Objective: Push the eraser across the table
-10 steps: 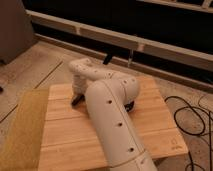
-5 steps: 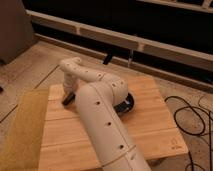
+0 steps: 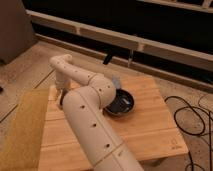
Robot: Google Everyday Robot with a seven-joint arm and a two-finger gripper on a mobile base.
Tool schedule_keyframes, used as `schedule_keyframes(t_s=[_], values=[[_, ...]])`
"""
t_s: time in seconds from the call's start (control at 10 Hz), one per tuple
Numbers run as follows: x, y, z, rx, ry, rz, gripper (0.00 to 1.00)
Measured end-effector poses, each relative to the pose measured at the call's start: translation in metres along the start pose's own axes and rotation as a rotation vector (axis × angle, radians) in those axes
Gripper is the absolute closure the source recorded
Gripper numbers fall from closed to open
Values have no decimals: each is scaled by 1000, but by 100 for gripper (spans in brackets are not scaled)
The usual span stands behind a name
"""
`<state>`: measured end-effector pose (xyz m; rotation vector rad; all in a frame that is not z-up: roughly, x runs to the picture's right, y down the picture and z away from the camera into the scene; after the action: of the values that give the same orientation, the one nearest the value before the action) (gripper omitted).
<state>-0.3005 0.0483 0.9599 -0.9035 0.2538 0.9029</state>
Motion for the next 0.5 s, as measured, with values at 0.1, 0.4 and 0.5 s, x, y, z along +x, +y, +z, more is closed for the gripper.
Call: schedule_keyframes(t_s=[0.1,0.4,0.5], values=[[-9,13,3,-1,8,-37,35],[-28,46,4,-19,3,-105,35],[-33,55,3,-33,-11,-112,35]])
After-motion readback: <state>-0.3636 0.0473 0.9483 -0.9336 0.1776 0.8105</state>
